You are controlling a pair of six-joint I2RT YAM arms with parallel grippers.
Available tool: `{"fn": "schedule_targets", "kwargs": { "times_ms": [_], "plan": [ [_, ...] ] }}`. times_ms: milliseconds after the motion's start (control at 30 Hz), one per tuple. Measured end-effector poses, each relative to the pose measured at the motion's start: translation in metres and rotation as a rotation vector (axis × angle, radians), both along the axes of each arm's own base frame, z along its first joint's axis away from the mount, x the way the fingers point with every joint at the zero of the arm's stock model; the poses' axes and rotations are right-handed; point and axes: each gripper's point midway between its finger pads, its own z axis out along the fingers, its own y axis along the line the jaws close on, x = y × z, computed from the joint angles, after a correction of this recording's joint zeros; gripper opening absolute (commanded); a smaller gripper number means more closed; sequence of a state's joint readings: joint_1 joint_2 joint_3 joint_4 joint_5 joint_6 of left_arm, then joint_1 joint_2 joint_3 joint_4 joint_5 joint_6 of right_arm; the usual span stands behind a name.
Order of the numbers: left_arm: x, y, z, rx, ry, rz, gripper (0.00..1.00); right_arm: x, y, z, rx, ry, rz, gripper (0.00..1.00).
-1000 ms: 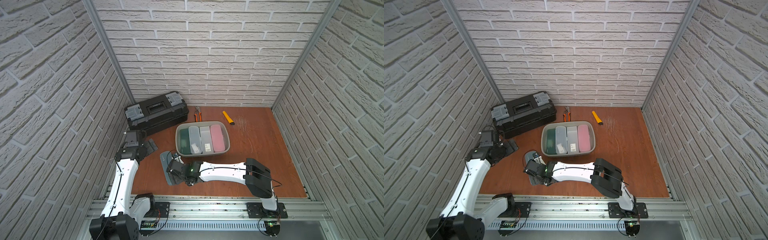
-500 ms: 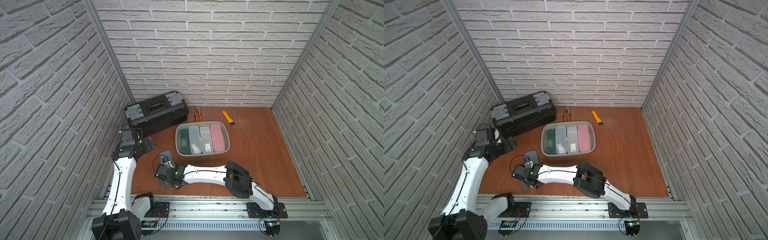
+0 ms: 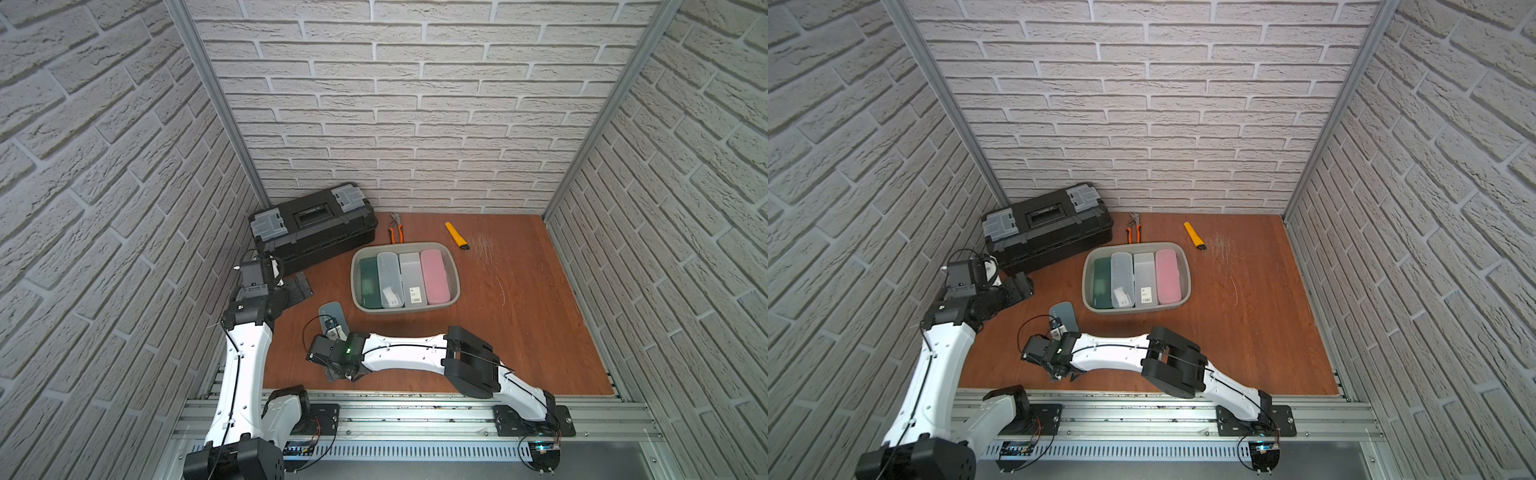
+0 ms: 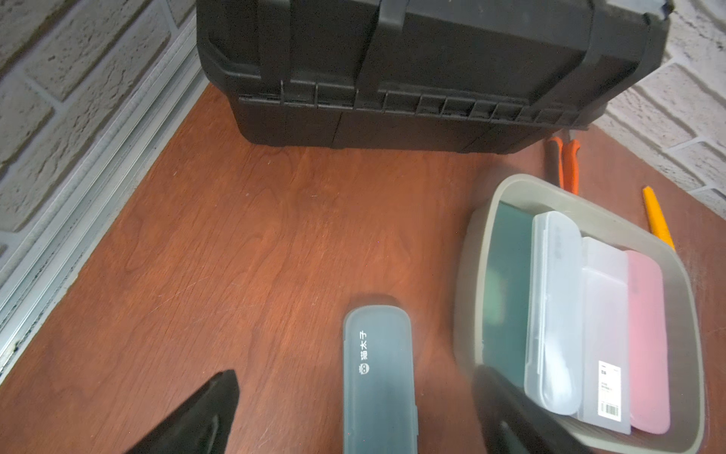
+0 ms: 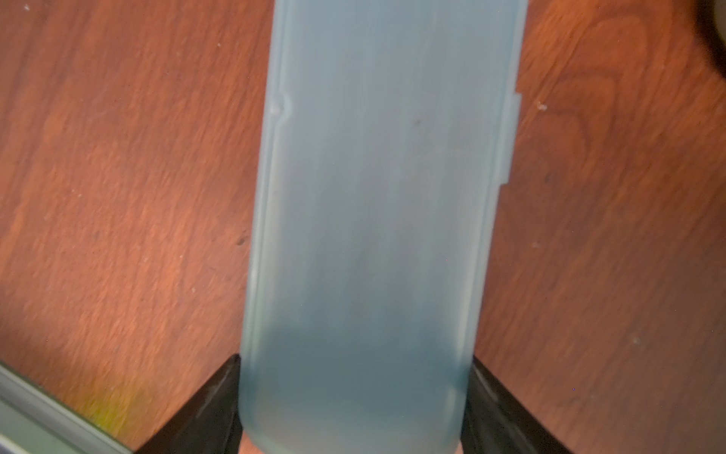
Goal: Put the pencil case into the storage box
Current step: Pick up the pencil case from the center of the board.
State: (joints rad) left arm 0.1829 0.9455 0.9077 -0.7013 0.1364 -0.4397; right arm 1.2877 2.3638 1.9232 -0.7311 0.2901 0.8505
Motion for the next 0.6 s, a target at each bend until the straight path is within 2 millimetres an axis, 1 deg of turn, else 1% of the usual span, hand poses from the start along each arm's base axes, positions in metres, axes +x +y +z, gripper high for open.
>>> {"fn": "schedule_targets", "kwargs": {
  "times_ms": [100, 200, 300, 400, 600],
  "plan": [
    [-0.001, -0.002, 0.007, 0.002, -0.036, -0.007, 0.99, 0.000, -0.005, 0.001, -0.004, -0.013, 0.012, 0.55],
    [-0.001, -0.002, 0.013, 0.005, -0.065, -0.010, 0.98, -0.001, -0.016, 0.004, -0.032, -0.021, 0.026, 0.51],
    [-0.001, -0.003, 0.017, 0.006, -0.085, -0.014, 0.99, -0.002, -0.025, 0.015, -0.044, -0.035, 0.041, 0.50],
    [-0.002, -0.006, 0.022, 0.004, -0.110, -0.023, 0.98, -0.002, -0.030, 0.041, -0.020, -0.056, 0.056, 0.49],
    [-0.002, -0.021, 0.033, -0.016, -0.182, -0.083, 0.98, 0.008, -0.038, 0.124, 0.120, -0.140, 0.052, 0.49]
  ]
}}
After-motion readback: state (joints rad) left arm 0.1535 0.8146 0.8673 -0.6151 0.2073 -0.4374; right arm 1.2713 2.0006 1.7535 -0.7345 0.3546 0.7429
